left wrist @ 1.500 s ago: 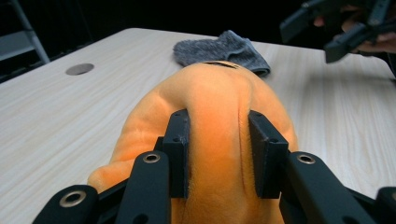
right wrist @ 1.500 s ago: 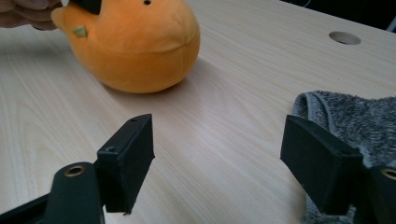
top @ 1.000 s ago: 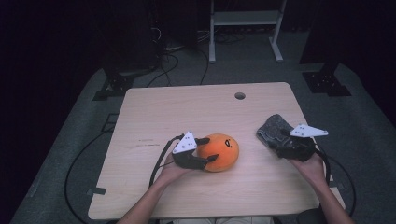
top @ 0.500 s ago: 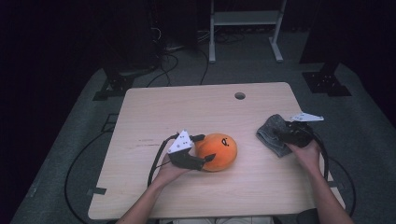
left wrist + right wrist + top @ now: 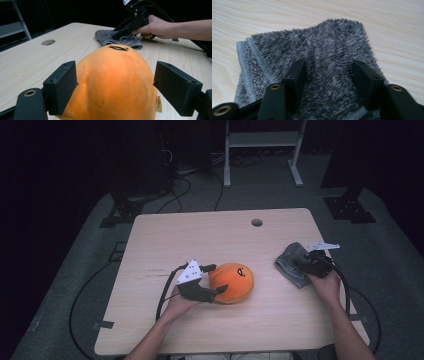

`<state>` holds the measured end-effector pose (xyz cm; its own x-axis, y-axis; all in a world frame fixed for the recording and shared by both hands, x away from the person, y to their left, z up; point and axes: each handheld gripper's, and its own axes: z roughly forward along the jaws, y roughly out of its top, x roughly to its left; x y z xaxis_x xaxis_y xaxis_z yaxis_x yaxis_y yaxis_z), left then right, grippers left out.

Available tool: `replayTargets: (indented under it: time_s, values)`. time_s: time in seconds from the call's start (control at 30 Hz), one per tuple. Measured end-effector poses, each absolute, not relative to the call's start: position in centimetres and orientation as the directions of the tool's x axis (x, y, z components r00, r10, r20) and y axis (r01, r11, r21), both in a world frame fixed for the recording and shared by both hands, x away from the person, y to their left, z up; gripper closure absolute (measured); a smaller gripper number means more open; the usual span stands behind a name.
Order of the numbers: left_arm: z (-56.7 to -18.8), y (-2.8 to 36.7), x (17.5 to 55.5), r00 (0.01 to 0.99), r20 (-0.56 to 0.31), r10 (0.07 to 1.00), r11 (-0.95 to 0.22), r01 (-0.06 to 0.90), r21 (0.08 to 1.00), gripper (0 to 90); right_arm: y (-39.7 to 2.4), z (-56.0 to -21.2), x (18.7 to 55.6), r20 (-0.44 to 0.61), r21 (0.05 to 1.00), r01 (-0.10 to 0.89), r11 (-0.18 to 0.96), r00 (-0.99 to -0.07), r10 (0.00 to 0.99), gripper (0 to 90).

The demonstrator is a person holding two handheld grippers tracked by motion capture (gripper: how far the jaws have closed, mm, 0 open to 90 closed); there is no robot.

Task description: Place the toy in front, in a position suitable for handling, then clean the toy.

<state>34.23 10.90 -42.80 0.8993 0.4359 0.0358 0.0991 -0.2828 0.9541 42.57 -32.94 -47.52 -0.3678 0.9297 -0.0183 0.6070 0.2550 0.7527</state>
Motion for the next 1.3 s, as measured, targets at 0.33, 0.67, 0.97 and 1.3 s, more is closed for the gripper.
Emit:
replayTargets:
  time_s: [0.33,0.67,0.97,1.3]
  values:
    - [-42.8,11.0,34.2,0.899,0.039,0.437,-0.289,0.099,0.952,18.1,-32.9,-47.9,41.9,-0.043,0.758,0.584,0.290,-0.399,0.916,71.7]
    - [-43.2,11.1,34.5,0.893,0.033,0.449,-0.298,0.114,0.948,14.6,-32.9,-46.9,40.3,0.043,0.763,0.592,0.258,-0.445,0.895,81.7]
    - [-43.3,10.8,34.4,0.896,0.044,0.442,-0.319,0.111,0.941,12.7,-30.4,-42.6,35.2,0.059,0.879,0.402,0.255,-0.624,0.779,81.8]
    - [-44.3,10.2,34.5,0.908,0.048,0.416,-0.386,0.129,0.914,34.5,-24.8,-40.3,31.6,-0.021,0.888,0.235,0.395,-0.838,0.545,81.6]
